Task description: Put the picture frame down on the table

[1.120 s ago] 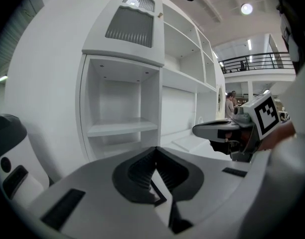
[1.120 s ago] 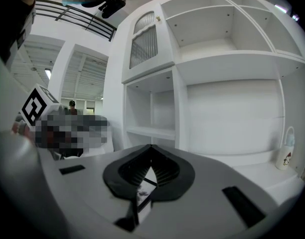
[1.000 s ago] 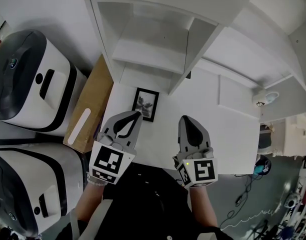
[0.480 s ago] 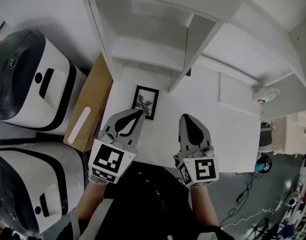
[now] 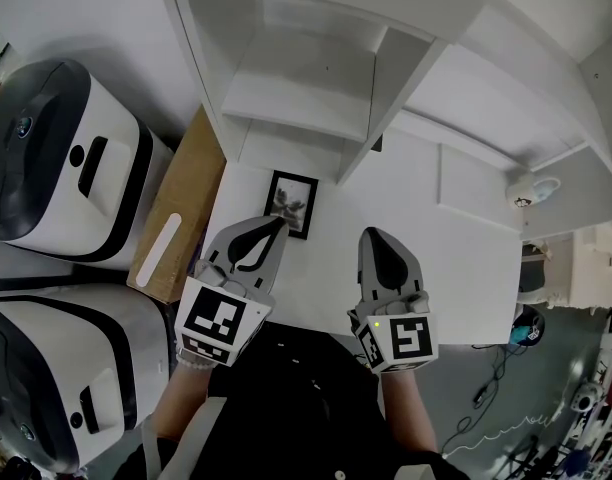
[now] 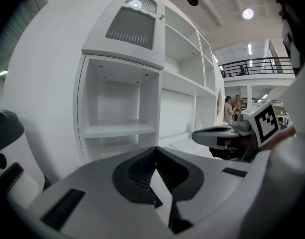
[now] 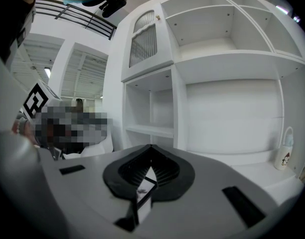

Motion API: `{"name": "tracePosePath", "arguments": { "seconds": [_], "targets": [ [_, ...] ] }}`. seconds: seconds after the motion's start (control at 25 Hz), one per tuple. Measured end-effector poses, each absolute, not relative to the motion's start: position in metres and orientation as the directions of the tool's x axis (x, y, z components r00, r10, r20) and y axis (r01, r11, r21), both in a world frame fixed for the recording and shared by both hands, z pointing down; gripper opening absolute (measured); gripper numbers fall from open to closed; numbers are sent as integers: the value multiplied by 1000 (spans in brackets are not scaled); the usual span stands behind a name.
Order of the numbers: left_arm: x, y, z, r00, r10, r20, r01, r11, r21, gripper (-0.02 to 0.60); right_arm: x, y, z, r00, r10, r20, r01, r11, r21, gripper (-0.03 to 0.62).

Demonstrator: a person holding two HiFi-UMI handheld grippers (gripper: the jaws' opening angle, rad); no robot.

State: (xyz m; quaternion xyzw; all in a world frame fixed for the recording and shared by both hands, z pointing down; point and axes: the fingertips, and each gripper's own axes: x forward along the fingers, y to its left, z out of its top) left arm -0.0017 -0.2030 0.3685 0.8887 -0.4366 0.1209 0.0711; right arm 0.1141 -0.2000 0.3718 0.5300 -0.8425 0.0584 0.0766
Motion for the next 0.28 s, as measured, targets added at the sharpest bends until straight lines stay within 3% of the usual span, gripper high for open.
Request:
{"name": "tracePosePath", "arguments": {
  "seconds": [0.28],
  "targets": [
    [-4, -205, 369, 589, -759, 279, -794, -607, 25, 2, 112, -202, 371, -428, -882, 197, -901, 434, -15, 2]
  ]
}}
